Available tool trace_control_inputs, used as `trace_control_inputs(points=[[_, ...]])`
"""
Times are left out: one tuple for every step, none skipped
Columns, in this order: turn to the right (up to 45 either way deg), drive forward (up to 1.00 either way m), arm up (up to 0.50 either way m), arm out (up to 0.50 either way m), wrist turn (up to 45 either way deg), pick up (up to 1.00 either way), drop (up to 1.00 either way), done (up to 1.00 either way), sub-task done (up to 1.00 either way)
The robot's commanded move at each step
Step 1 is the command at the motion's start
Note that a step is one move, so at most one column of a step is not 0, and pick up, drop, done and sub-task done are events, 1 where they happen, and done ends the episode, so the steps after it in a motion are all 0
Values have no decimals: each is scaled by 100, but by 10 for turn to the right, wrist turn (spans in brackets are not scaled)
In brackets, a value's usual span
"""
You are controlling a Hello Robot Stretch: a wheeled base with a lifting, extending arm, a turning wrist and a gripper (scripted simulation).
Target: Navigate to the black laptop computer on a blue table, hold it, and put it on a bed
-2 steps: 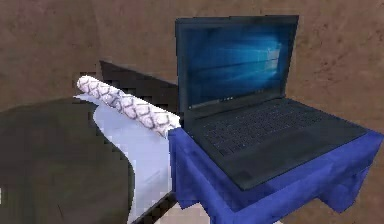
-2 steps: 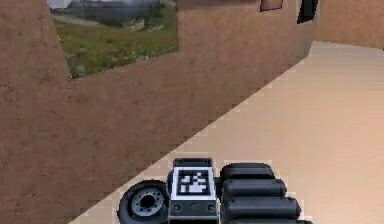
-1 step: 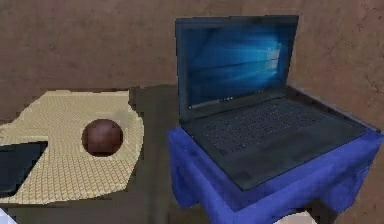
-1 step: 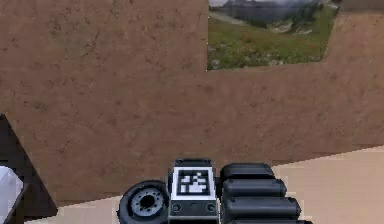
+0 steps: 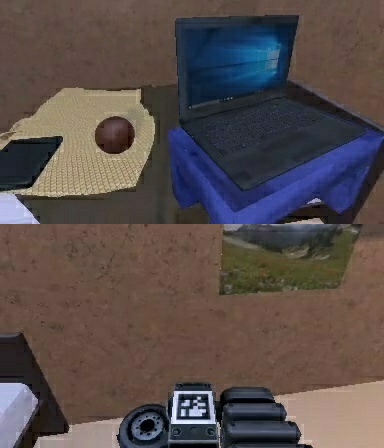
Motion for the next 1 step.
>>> trace_control_inputs(points=[[0, 30, 0, 0, 0, 0, 0, 0, 0]])
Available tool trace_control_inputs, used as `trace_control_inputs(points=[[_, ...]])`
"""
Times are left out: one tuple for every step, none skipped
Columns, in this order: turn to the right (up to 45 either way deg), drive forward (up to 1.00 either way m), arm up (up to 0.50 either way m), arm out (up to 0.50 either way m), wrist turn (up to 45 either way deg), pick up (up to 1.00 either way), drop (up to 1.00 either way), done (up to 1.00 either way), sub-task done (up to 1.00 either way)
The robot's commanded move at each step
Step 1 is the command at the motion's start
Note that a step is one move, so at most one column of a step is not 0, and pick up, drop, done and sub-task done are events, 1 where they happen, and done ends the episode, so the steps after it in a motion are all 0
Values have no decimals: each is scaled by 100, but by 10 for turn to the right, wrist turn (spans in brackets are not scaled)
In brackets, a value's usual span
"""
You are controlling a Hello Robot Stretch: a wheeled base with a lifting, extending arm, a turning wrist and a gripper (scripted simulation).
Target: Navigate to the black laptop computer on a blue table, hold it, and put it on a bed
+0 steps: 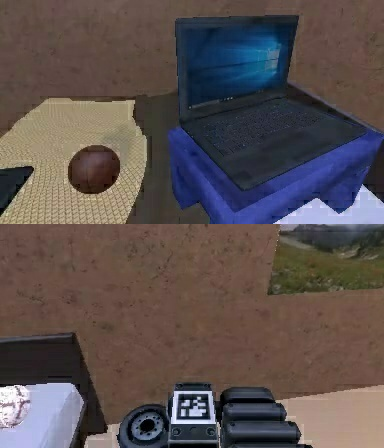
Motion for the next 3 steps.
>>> trace_control_inputs(points=[[-450, 0, 0, 0, 0, 0, 0, 0, 0], [-450, 0, 0, 0, 0, 0, 0, 0, 0], [-150, 0, 0, 0, 0, 0, 0, 0, 0]])
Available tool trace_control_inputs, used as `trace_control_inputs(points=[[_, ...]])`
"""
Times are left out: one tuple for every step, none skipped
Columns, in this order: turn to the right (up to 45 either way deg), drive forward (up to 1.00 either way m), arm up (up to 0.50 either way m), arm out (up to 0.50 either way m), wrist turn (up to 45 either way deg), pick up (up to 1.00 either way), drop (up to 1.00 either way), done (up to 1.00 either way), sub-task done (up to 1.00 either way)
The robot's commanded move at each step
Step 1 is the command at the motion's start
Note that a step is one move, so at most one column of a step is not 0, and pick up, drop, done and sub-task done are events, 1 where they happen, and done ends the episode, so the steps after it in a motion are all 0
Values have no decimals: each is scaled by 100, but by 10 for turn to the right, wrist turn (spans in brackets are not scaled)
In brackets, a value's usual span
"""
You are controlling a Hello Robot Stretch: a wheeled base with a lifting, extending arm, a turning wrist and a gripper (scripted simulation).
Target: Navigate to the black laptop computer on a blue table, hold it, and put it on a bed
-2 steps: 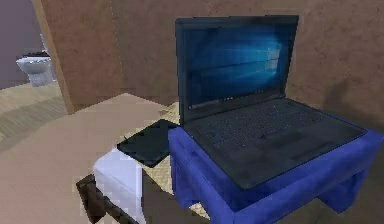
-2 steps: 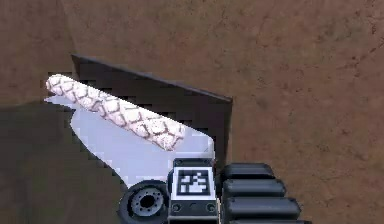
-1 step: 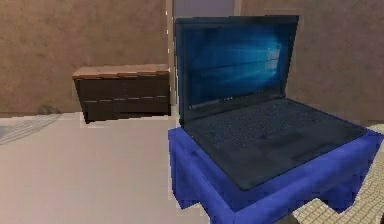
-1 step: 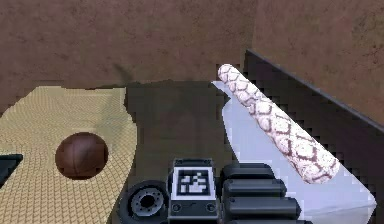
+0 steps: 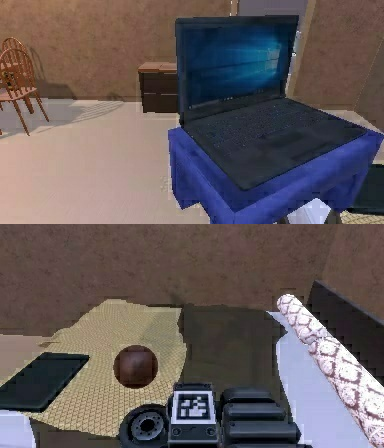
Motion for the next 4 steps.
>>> trace_control_inputs(points=[[0, 0, 0, 48, 0, 0, 0, 0, 0], [0, 0, 0, 0, 450, 0, 0, 0, 0], [0, 0, 0, 0, 450, 0, 0, 0, 0], [0, 0, 0, 0, 150, 0, 0, 0, 0]])
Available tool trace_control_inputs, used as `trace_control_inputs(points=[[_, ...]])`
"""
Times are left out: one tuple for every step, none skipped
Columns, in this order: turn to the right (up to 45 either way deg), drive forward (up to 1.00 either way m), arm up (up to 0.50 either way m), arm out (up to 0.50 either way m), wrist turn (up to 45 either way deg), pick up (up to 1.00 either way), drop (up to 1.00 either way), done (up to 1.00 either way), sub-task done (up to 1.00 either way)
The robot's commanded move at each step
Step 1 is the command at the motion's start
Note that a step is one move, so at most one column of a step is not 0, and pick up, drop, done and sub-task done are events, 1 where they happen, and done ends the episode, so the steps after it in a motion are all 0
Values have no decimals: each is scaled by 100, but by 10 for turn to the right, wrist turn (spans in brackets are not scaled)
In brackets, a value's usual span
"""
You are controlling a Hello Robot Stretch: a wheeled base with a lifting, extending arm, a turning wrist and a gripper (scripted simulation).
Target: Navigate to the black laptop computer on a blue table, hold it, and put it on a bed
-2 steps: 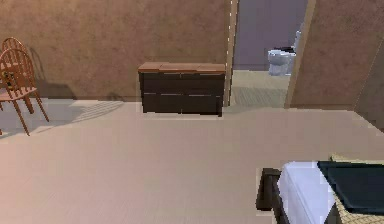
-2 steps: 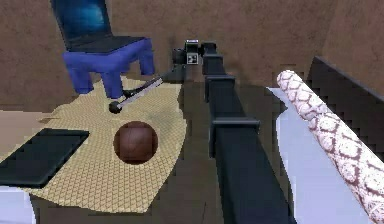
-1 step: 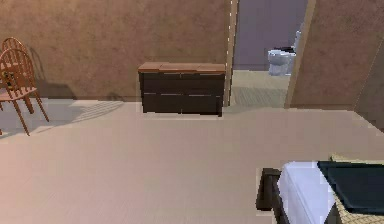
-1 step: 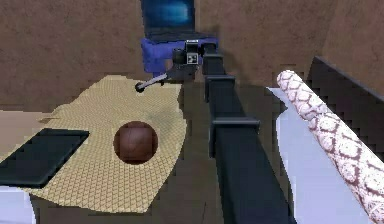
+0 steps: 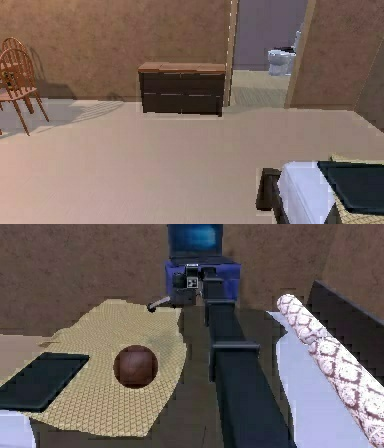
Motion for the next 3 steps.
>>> trace_control_inputs(points=[[0, 0, -22, 0, 0, 0, 0, 0, 0], [0, 0, -32, 0, 0, 0, 0, 0, 0], [0, 0, 0, 0, 0, 0, 100, 0, 0]])
